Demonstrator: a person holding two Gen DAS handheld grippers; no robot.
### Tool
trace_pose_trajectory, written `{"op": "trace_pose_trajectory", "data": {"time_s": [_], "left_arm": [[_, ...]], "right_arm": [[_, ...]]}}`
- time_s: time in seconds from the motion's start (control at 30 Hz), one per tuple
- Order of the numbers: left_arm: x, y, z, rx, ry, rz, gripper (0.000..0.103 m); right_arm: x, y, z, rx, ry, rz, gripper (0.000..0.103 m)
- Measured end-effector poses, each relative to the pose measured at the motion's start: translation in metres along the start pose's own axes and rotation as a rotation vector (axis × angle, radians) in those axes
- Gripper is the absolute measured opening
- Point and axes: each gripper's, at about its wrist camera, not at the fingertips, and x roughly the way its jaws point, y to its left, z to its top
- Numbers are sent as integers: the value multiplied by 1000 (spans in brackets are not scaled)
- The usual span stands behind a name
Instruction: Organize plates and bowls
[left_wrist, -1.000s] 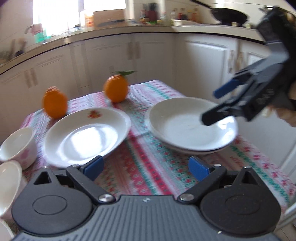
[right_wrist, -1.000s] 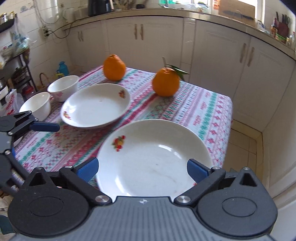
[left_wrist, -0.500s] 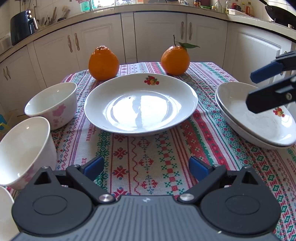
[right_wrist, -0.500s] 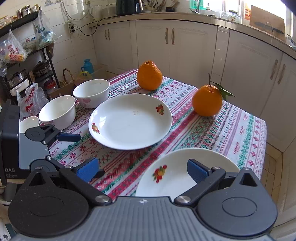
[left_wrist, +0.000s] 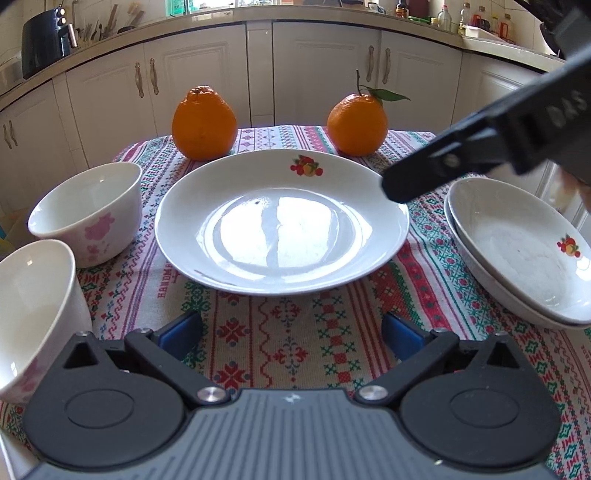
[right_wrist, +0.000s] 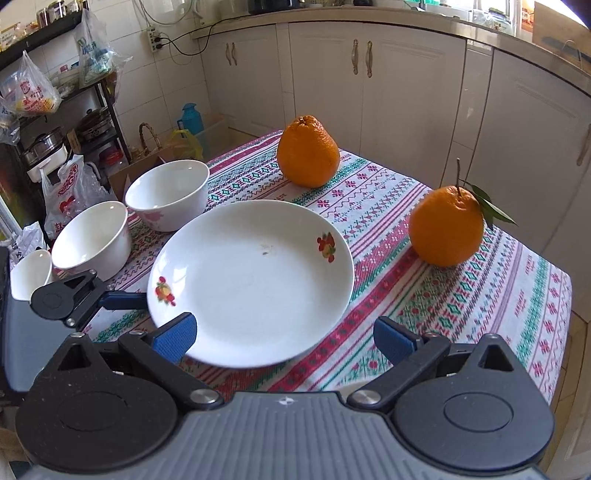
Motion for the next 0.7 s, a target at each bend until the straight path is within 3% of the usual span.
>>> {"op": "trace_pose_trajectory", "data": {"time_s": [0.37,0.7], "left_arm": [[6,2,7,-8,7,6,102],[3,6,8,-35,2,-1,101]], "right_arm": [[52,-17,45,-61,52,26,103],[98,-27,72,-68,97,114,103]]}}
